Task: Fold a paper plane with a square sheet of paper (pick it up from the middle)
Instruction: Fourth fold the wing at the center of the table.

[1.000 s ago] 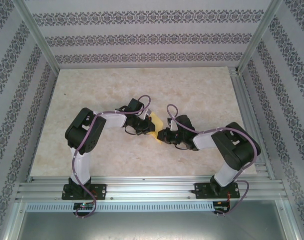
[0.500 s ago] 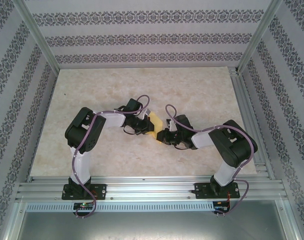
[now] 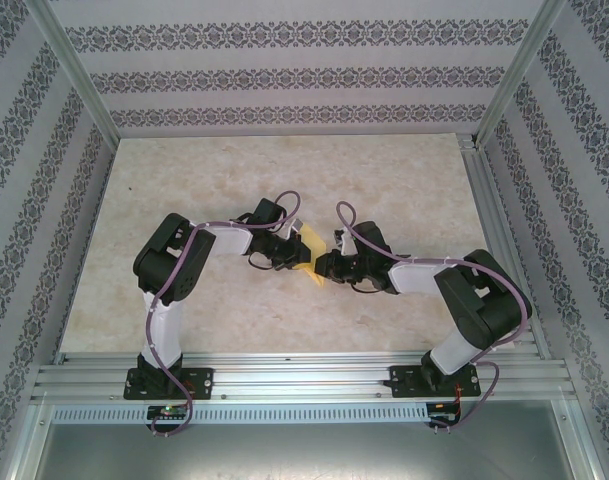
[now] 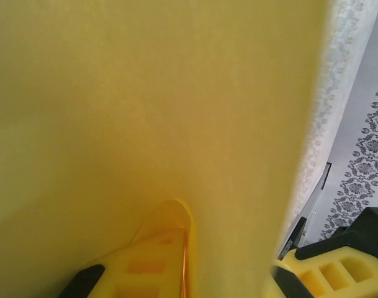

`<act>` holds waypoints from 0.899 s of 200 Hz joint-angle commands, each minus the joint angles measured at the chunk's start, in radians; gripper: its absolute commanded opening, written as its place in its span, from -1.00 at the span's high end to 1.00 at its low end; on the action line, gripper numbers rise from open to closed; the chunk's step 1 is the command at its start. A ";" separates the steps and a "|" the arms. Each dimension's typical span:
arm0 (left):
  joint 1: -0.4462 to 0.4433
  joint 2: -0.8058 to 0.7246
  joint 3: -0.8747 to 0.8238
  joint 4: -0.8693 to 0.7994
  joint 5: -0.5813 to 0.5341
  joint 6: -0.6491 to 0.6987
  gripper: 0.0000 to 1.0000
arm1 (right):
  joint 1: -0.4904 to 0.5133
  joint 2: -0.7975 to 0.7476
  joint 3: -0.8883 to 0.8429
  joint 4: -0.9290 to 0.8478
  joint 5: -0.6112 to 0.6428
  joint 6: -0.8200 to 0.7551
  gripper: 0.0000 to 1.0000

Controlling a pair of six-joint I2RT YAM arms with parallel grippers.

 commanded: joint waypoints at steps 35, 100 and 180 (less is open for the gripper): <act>0.008 0.024 -0.025 0.029 0.010 0.006 0.79 | -0.003 0.039 0.053 -0.087 0.017 -0.049 0.72; 0.009 0.024 -0.003 -0.019 0.007 0.038 0.81 | -0.001 0.077 0.111 -0.140 0.002 -0.071 0.72; 0.009 0.024 0.005 -0.045 -0.002 0.060 0.82 | 0.001 0.117 0.118 -0.216 0.031 -0.111 0.73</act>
